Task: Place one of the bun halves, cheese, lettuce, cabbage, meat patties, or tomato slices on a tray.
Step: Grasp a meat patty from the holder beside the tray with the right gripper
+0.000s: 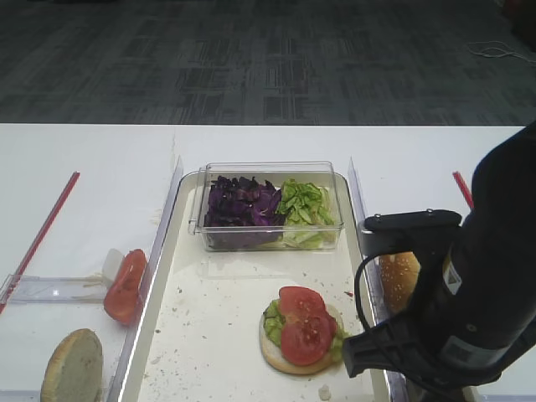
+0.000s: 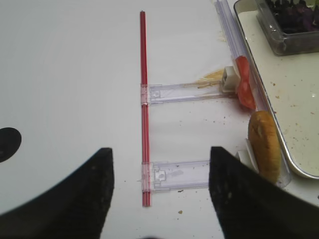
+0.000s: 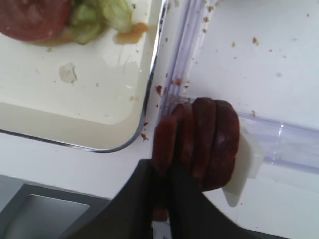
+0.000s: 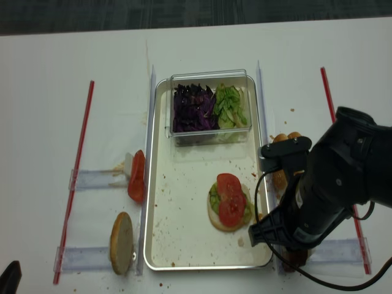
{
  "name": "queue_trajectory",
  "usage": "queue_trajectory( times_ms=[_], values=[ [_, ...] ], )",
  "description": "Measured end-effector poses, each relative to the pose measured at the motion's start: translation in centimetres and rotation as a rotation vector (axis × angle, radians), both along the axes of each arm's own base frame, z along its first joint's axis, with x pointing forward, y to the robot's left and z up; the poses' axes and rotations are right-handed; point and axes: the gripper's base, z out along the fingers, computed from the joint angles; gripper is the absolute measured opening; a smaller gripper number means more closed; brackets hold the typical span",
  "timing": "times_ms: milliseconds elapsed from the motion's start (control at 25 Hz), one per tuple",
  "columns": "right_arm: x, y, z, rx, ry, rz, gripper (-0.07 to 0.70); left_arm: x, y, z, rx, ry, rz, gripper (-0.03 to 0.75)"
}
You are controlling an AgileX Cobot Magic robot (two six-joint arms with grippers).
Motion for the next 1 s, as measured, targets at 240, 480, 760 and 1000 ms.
queue_trajectory(
  times_ms=[240,480,760,1000],
  values=[
    [0.1,0.2,0.4,0.01,-0.001,0.011,0.118,0.0,0.0,0.0,0.0,0.0,0.0,0.421],
    [0.5,0.6,1.1,0.022,-0.013,0.026,0.118,0.0,0.0,0.0,0.0,0.0,0.0,0.42],
    [0.5,0.5,1.1,0.021,-0.012,0.031,0.118,0.0,0.0,0.0,0.0,0.0,0.0,0.42],
    [0.5,0.6,1.2,0.024,-0.011,0.035,0.118,0.0,0.0,0.0,0.0,0.0,0.0,0.421]
  ],
)
